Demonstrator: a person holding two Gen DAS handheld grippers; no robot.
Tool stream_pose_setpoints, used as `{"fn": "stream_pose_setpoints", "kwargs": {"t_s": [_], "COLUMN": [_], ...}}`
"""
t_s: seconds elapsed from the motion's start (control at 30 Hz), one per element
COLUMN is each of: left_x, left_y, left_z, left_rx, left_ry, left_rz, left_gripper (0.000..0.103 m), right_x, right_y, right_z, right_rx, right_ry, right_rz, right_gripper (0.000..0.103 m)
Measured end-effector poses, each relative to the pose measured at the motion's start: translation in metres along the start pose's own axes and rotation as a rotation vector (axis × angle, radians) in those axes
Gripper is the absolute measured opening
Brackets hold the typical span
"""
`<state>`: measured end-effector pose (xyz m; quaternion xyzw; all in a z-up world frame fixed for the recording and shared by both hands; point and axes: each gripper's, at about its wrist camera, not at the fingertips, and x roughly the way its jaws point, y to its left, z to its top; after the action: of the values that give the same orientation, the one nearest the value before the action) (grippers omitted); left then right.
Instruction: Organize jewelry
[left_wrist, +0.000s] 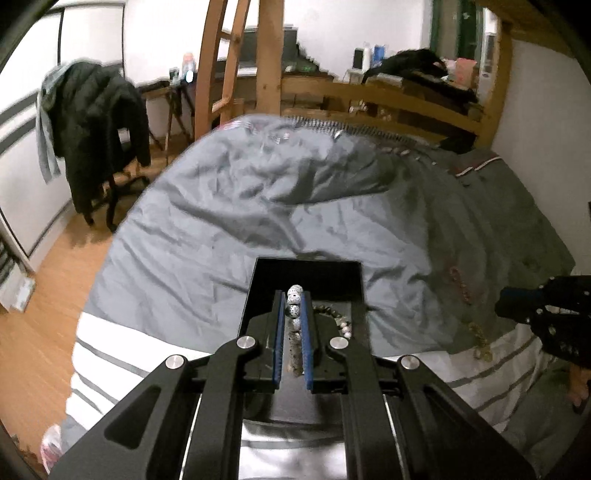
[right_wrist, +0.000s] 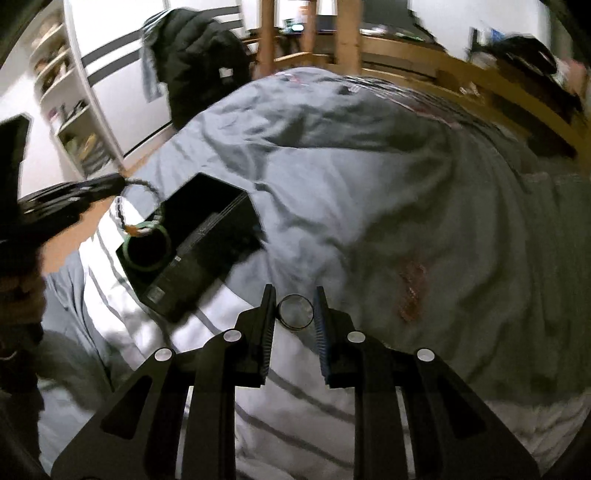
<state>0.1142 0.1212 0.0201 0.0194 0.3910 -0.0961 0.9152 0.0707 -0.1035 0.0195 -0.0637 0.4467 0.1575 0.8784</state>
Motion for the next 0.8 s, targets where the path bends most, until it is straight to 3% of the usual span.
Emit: {"fn": "stream_pose_setpoints", "kwargs": {"t_s": [0.17, 0.43, 0.8], "left_x": [0.026, 0.032, 0.043], "left_y": [0.010, 0.016, 0.032], "left_z": [0.007, 0.007, 0.003], "left_rx": [-0.031, -0.019, -0.076], "left_ry": [0.059, 0.096, 0.139], "left_rz": [-0.002, 0.036, 0.048], "left_gripper": [0.008, 0.008, 0.008], "right_x": [0.022, 0.053, 0.078], "right_y": [0.050, 0.103, 0.122], "right_z": [0.019, 0.032, 0.024], "right_rx": [-0.101, -0.169, -0.179], "right_ry": [-0.021, -0.013, 0.026], "right_rz": [-0.011, 0.056, 0.075], "right_gripper": [0.021, 0.021, 0.021]}}
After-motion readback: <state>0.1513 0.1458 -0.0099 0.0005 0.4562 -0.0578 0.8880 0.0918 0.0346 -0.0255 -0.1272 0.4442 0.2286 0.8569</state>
